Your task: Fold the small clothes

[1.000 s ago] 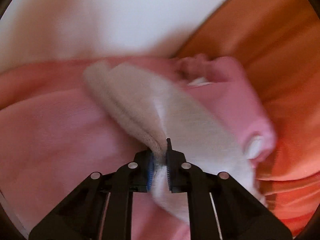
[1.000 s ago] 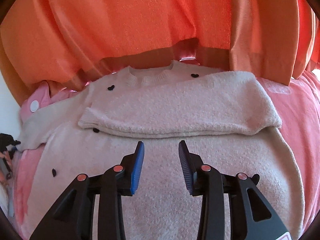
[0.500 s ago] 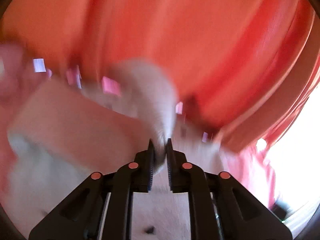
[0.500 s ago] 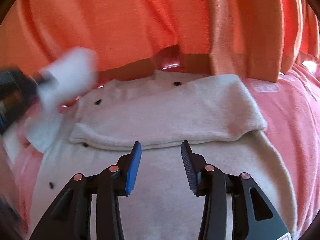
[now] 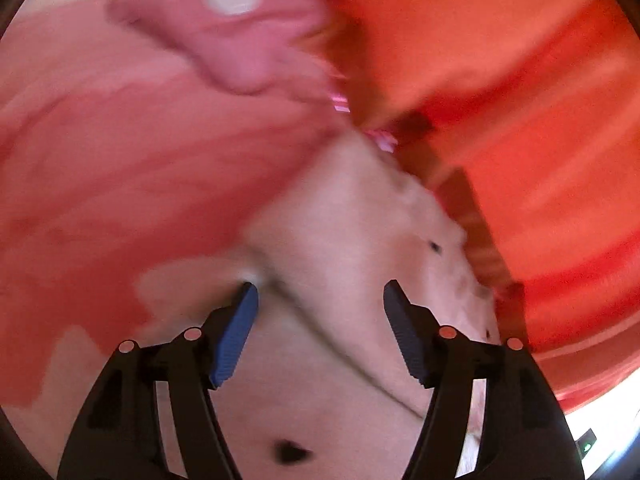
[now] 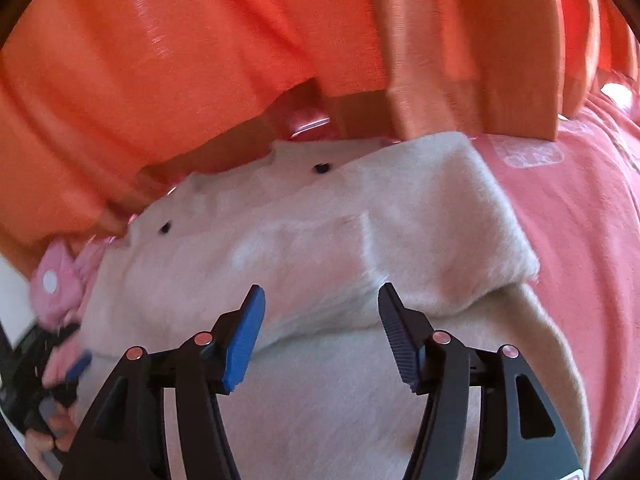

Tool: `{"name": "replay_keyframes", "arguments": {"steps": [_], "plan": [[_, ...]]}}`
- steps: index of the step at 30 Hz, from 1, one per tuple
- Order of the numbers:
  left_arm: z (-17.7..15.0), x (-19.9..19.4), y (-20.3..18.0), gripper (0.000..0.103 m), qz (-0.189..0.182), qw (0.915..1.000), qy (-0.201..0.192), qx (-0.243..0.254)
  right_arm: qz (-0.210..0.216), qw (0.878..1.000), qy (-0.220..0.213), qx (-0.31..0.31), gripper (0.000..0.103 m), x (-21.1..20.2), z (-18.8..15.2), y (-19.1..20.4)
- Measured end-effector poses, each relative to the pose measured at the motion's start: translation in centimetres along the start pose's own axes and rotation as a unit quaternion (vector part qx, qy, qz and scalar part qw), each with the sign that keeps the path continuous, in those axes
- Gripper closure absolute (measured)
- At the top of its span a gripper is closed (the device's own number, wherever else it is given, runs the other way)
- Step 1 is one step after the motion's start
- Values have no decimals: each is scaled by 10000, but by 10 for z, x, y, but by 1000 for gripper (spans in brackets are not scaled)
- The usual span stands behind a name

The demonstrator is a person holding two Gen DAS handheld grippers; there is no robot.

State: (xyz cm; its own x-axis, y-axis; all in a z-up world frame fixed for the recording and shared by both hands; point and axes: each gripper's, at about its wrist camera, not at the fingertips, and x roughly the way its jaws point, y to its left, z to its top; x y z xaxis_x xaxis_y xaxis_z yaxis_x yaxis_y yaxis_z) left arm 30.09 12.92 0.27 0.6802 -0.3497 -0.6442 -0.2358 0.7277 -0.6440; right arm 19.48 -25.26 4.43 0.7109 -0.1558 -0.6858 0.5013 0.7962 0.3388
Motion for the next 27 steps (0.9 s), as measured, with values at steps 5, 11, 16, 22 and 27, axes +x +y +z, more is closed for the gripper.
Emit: {"name": "replay_keyframes", "arguments": {"steps": [5,11,16,22,27], "plan": [[-2,-9,12,41,-139,9996,28,-229,-22,9985,183,515,44,16,10,-27],[3,8,2,50,-168,9998,-13,-116,649,9961,507,331,92,33,12,-11],[12,7,3,82,-222,9997,-121,5,1282,9909,-384,-117,94,-23,37,14],[1,21,-1,91,52,9995,97,282,218,9972,-566,-443,94,0,39,-13],[-6,22,-15,91,446,9958,-14,802,469,9985,-257,136,94,13,39,-34]]}}
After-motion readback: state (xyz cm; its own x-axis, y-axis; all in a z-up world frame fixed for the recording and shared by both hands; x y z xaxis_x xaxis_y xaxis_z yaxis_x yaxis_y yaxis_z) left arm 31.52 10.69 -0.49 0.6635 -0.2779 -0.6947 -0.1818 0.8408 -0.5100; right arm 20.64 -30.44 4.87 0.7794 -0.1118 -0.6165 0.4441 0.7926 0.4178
